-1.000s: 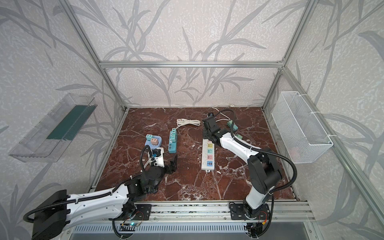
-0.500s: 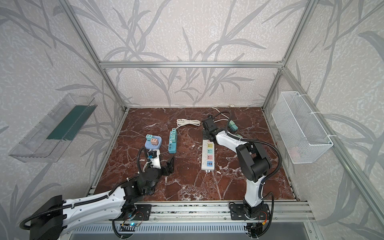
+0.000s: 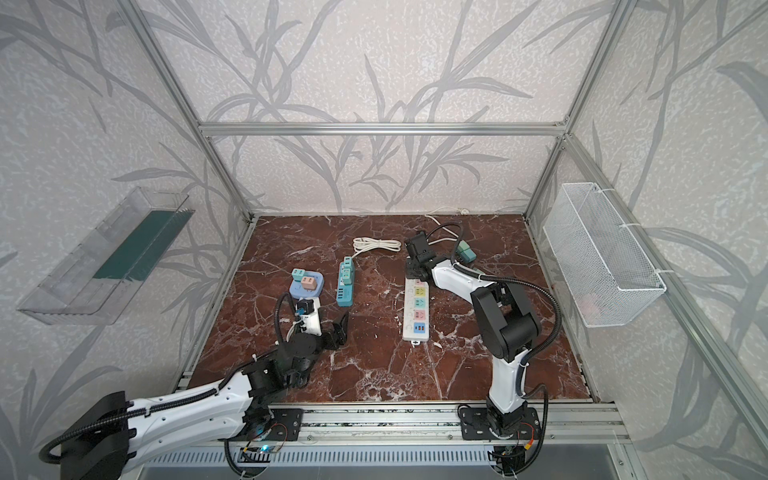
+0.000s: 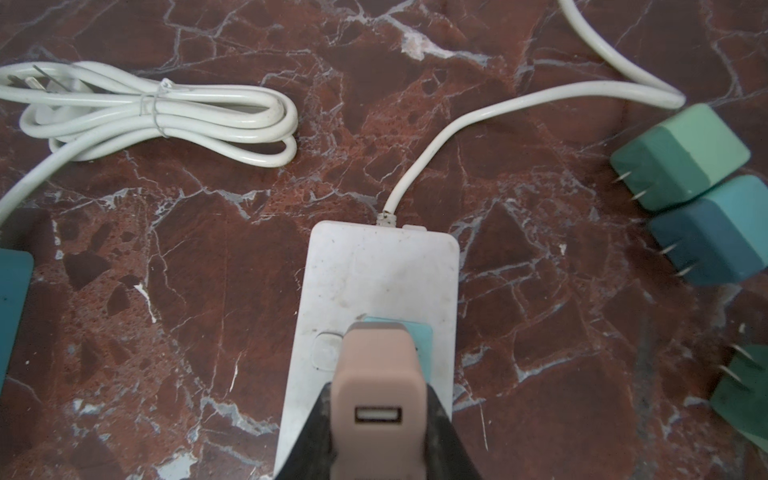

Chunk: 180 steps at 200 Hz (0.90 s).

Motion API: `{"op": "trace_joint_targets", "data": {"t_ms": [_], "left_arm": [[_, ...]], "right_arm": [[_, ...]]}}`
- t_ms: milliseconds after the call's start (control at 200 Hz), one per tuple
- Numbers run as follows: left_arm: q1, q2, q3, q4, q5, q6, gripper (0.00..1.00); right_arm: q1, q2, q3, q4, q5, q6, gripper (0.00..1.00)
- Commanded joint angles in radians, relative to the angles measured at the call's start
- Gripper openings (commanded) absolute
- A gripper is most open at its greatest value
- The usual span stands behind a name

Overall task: Insert the plug
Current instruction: 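Open and withdraw the left gripper while right gripper carries adapter over white strip, then lower the pink adapter into the socket at the cable end of the white strip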

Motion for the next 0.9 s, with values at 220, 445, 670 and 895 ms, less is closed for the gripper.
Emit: {"op": "trace_joint_targets", "data": {"t_ms": [220, 445, 670, 895], "left_arm": [[0.018, -0.017, -0.002, -0.001, 0.011, -0.022, 0.81], [0.025, -0.048, -0.013, -0.009, 0.013, -0.021, 0.81], [0.028, -0.058, -0.012, -0.015, 0.030, -0.022, 0.81], [0.029, -0.085, -0.014, -0.041, 0.042, -0.028, 0.81]], "right_arm": [[-0.008, 0.142, 0.153, -0.227, -0.043, 0.043, 0.00], [0.001, 0.158, 0.100, -0.251, -0.053, 0.062, 0.00], [0.008, 0.212, 0.125, -0.328, -0.074, 0.075, 0.00], [0.030, 0.223, 0.064, -0.341, -0.105, 0.083, 0.00]]}}
